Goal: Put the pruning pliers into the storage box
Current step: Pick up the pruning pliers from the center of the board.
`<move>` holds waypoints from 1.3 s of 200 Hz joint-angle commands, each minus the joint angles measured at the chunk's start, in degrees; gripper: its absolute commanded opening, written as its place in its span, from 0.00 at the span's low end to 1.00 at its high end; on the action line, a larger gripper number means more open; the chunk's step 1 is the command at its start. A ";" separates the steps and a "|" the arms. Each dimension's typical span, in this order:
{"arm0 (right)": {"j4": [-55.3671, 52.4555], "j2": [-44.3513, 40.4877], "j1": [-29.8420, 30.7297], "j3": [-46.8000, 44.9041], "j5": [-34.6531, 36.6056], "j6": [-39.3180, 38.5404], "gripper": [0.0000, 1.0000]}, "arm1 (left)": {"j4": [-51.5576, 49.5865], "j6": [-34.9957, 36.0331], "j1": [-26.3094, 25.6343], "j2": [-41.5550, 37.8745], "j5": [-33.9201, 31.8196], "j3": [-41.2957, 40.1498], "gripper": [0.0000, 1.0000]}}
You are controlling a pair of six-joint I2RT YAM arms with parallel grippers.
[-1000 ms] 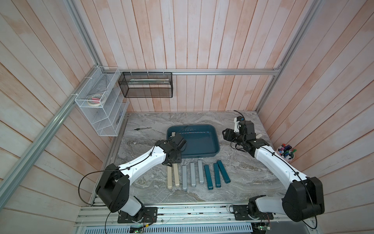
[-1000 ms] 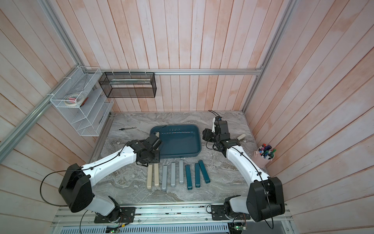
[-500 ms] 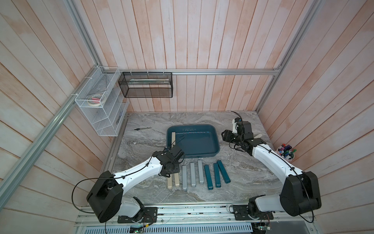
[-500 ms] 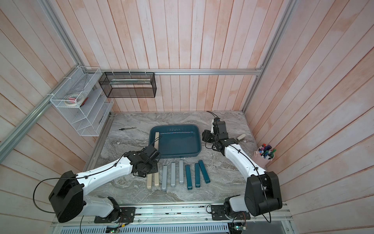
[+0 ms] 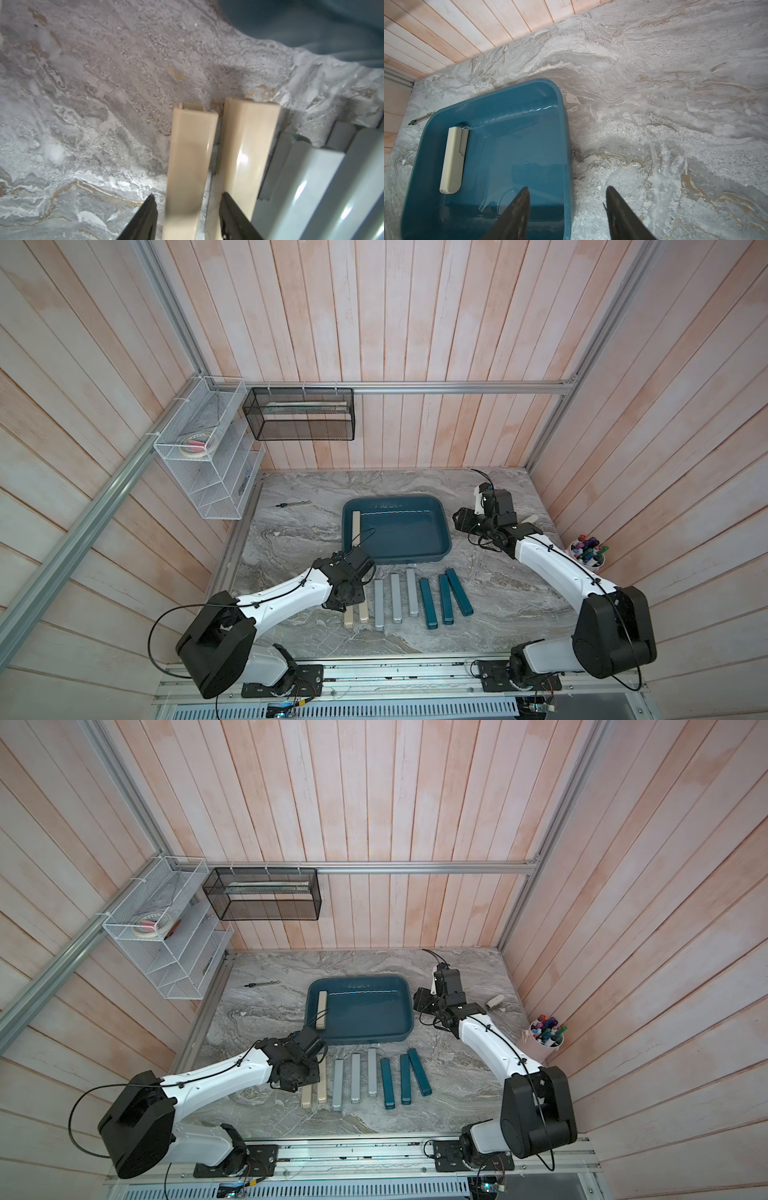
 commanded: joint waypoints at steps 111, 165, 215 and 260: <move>-0.32 0.26 1.11 -0.81 -0.26 1.19 0.59 | 5.90 0.81 1.83 2.93 -0.02 -4.39 0.48; 0.21 -0.44 1.24 -1.78 -0.14 1.68 0.59 | 5.60 1.98 2.55 4.07 -0.12 -4.22 0.20; 0.55 -0.09 1.47 -1.12 -0.67 1.91 0.59 | -2.57 2.54 3.66 -1.34 -1.35 -0.34 0.18; 2.29 -0.09 1.59 -0.63 -0.86 2.06 0.59 | -8.75 7.81 8.27 -2.27 -1.39 14.38 0.18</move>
